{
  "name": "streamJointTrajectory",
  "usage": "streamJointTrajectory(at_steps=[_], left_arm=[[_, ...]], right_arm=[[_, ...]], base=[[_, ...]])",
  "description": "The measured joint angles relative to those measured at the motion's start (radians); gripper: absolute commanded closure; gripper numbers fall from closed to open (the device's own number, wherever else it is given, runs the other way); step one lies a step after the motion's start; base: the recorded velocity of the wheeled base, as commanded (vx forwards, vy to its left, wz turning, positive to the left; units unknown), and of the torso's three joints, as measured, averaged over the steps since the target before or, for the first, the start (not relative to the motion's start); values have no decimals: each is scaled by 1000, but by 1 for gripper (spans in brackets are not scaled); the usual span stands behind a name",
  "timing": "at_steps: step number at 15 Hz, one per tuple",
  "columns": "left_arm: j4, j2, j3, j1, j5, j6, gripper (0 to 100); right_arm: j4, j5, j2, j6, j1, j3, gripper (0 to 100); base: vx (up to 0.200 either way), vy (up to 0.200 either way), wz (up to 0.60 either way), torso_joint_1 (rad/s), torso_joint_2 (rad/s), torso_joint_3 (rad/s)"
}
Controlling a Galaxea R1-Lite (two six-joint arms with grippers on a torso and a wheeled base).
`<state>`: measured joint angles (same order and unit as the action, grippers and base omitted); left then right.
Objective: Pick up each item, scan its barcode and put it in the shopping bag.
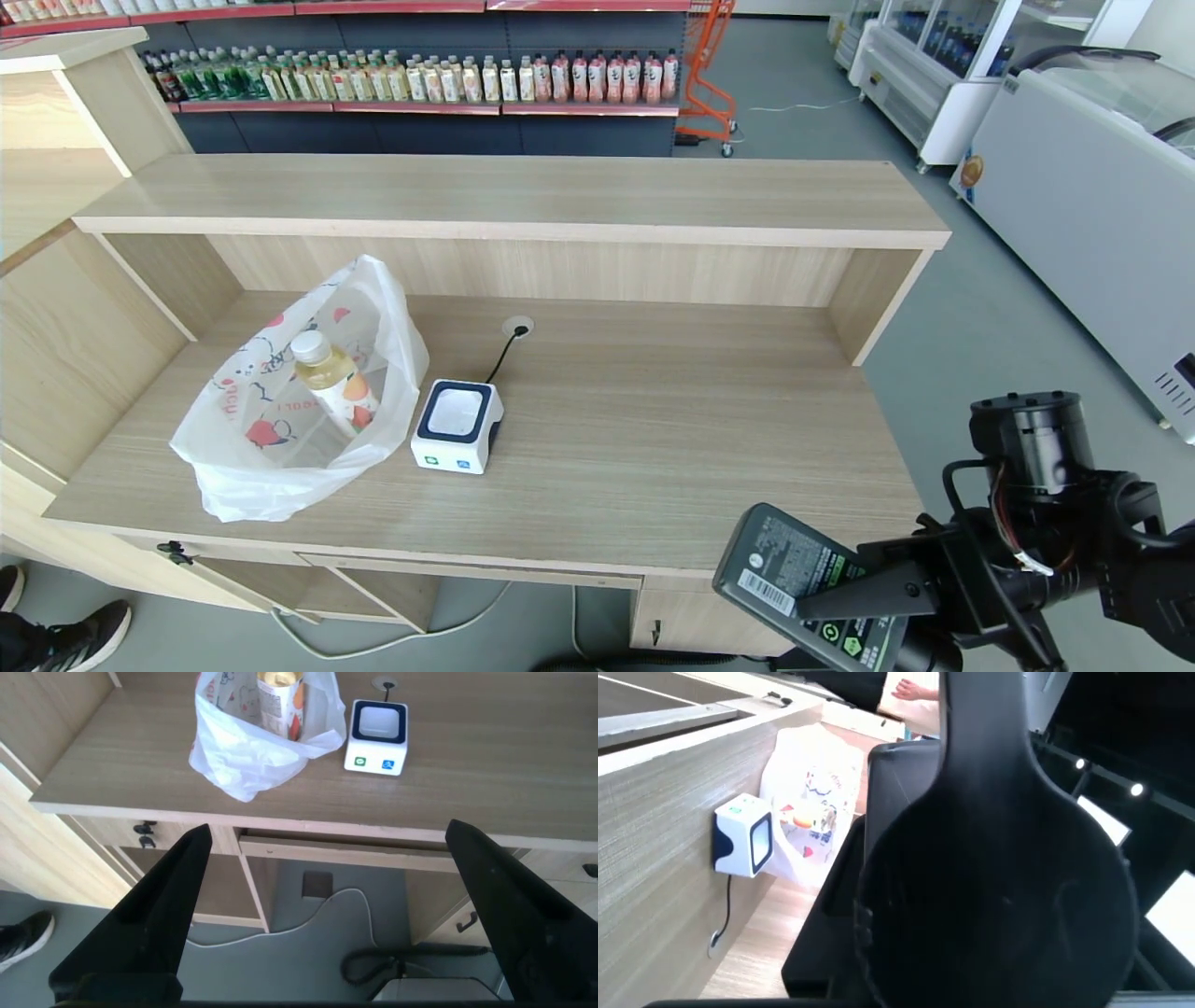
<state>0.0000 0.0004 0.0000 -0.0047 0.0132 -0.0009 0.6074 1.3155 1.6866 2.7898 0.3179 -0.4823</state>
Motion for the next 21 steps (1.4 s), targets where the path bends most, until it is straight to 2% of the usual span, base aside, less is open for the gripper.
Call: streamJointTrajectory(at_steps=[8,10,13,15,17,18,19,21], left_arm=[[0,0,0,0,0,0,0],[0,0,0,0,0,0,0],[0,0,0,0,0,0,0],[0,0,0,0,0,0,0],[0,0,0,0,0,0,0],[0,0,0,0,0,0,0],[0,0,0,0,0,0,0],[0,0,0,0,0,0,0]], right_arm=[[0,0,11,0,3,-1,100],[-18,-1,-5,-48,1,-3,100],[-108,-56,-94,-383,-41,-23,100],[-158,-106,-180,-617,-151,-29,100],[-194,-149,-259,-768,-334,-39,100],[-266,-169,-292,-884,-406,-26,100],[-368,-198,-322,-965,-454,-7,100],[-491,-258,-361,-1065,-477,-9,100]], base=[[0,0,0,0,0,0],[0,0,0,0,0,0],[0,0,0,0,0,0],[0,0,0,0,0,0],[0,0,0,0,0,0],[0,0,0,0,0,0],[0,0,0,0,0,0],[0,0,0,0,0,0]])
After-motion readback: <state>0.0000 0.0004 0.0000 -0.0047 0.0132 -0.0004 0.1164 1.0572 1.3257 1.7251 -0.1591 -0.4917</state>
